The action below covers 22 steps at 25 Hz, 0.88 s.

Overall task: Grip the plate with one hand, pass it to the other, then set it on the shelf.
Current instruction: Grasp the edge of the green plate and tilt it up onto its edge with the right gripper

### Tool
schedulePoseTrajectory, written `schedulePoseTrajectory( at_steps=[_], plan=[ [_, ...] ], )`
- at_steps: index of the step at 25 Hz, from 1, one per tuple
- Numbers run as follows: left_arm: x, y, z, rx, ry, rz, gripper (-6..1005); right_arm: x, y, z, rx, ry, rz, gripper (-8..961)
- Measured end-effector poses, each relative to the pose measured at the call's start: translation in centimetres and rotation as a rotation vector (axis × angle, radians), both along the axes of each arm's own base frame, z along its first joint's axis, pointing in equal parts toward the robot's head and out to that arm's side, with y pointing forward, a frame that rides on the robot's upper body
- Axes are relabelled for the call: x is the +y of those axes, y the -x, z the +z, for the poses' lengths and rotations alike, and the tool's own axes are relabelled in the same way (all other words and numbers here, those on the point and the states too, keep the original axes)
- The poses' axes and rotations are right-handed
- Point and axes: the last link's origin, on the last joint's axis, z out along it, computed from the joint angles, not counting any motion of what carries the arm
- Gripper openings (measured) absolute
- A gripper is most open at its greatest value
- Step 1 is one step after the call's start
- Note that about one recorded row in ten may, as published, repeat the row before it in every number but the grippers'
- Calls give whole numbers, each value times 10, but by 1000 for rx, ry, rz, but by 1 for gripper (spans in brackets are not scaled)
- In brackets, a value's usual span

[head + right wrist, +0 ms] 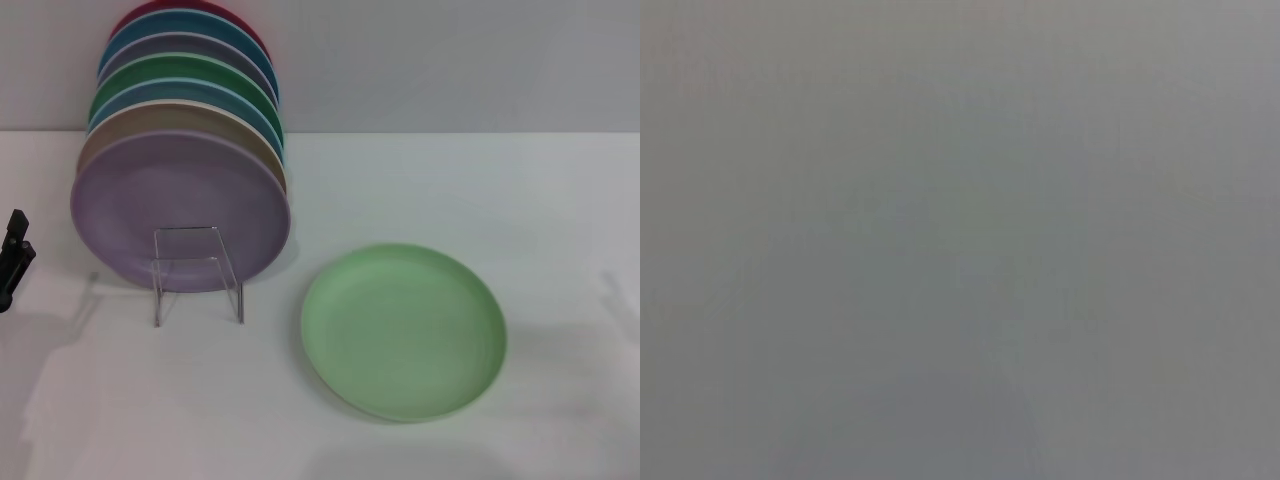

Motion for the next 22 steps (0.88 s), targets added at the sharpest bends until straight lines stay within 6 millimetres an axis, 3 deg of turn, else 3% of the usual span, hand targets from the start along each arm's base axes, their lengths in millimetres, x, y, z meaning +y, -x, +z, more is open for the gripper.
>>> schedulePoseTrajectory(
  at_steps=[11, 13, 15, 17, 18, 19, 20, 21, 22],
  plan=[
    [1, -2, -1, -5, 5, -4, 841, 20, 24, 9, -40, -31, 135, 836],
    [1, -3, -3, -2, 16, -10, 841, 36, 36, 11, -62, -28, 174, 837],
    [1, -3, -4, -2, 17, -9, 841, 72, 51, 13, -77, 42, 171, 837],
    [2, -3, -4, -2, 18, -9, 841, 82, 57, 13, -78, 74, 164, 836],
    [2, -3, -4, -2, 19, -9, 841, 107, 76, 15, -100, 169, 123, 835],
    [3, -3, -4, -2, 20, -9, 840, 107, 76, 15, -100, 169, 123, 835],
    [3, -4, -4, -1, 19, -9, 840, 118, 83, 15, -110, 219, 76, 834],
    [5, -5, -4, 1, 19, -13, 840, 133, 103, 20, -122, 300, -20, 834],
    [5, -5, -4, 1, 19, -13, 840, 133, 103, 20, -122, 300, -20, 833]
  ],
)
